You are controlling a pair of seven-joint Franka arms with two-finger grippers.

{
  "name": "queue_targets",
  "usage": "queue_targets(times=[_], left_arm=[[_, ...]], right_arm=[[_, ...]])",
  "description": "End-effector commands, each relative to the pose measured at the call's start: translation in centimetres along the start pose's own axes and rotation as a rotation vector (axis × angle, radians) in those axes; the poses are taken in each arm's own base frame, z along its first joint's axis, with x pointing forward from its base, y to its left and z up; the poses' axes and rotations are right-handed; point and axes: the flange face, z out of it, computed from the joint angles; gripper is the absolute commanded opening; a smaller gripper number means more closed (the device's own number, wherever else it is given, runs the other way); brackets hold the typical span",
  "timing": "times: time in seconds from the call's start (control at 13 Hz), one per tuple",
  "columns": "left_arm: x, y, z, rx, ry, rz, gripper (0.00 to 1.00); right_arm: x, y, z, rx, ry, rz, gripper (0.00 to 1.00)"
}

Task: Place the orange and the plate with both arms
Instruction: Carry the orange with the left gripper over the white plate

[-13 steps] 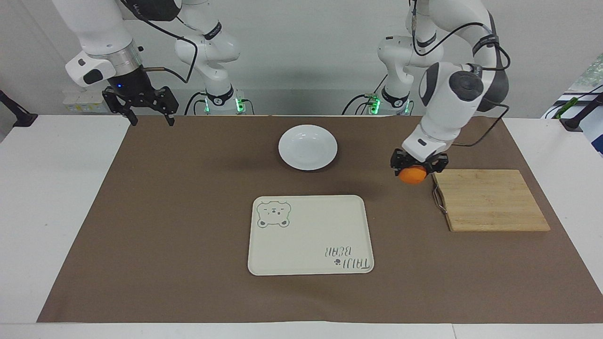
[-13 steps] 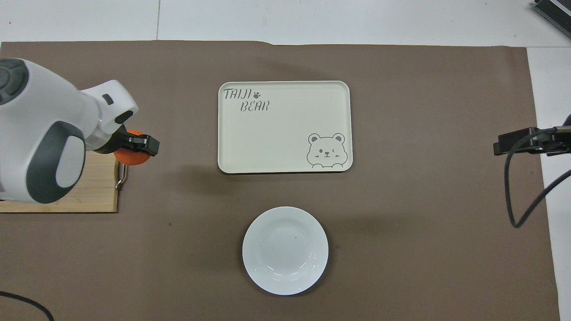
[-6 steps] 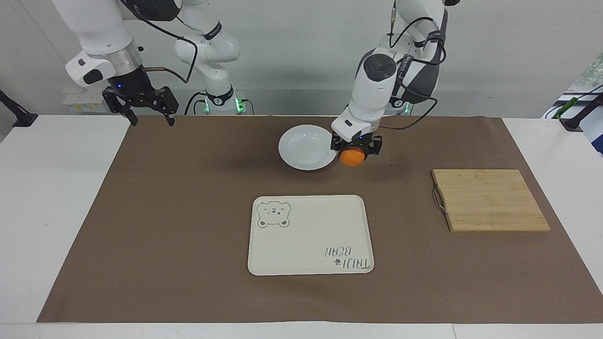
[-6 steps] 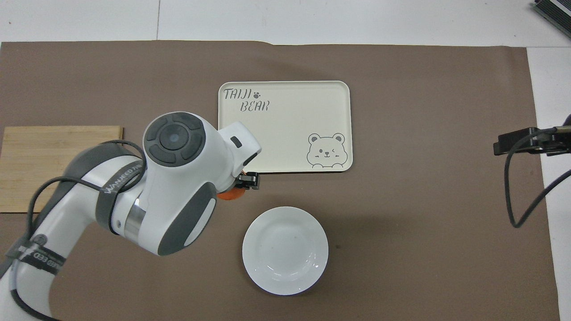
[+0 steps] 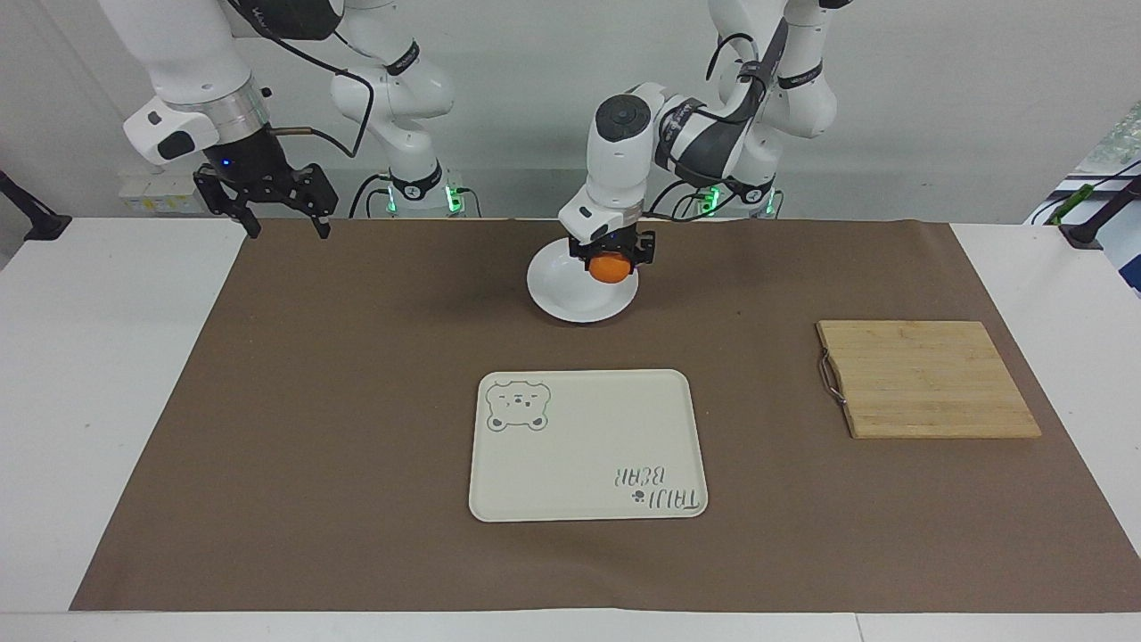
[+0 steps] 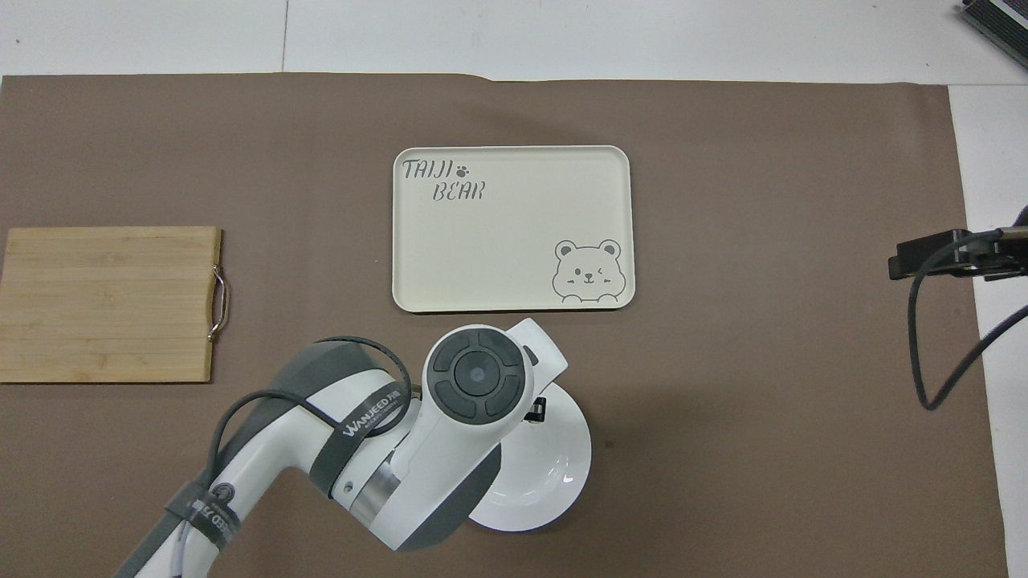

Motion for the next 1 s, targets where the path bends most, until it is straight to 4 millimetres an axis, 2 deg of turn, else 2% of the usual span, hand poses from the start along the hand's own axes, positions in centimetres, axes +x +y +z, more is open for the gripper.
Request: queue_targets(times=[0.0,0.15,0.23,0.46,0.69,0.77,0.85,0.93], left_arm=[[-2.9,0.9,2.4,-0.015,-0.004,0.022,0.0],[-4.0,1.1,3.8,-0.045,-0.062,-0.001,0.0],[-4.9,1.9,4.0,-0.046,-0.071,0.014,0.0],[-5.9,3.2,6.1,-0.045,-0.066,0.034,0.0],[-5.6,4.2,8.0,-0.05,-0.048,0.009,0.01],[-5.6,4.2,8.1,-0.048,-0.05,0.009,0.13],[-5.5,4.1,8.1,-0.046,-0.053,0.006,0.4],[-5.5,4.0,8.2,-0.046,-0.054,0.0,0.62]], right_arm=[[-0.1,0.1,0.0,-0.006,-0.001,0.02,1.0],[-0.1,0.1,0.0,-0.007,0.001,0.02,1.0],[-0.1,0.1,0.0,-0.007,0.001,0.02,1.0],[-0.1,0.1,0.0,-0.007,-0.001,0.02,1.0],[-0.1,0.1,0.0,-0.007,0.001,0.02,1.0],[-0.1,0.1,0.0,-0.007,0.001,0.02,1.0],[-0.1,0.1,0.0,-0.007,0.001,0.02,1.0],[-0.1,0.1,0.0,-0.007,0.001,0.02,1.0]])
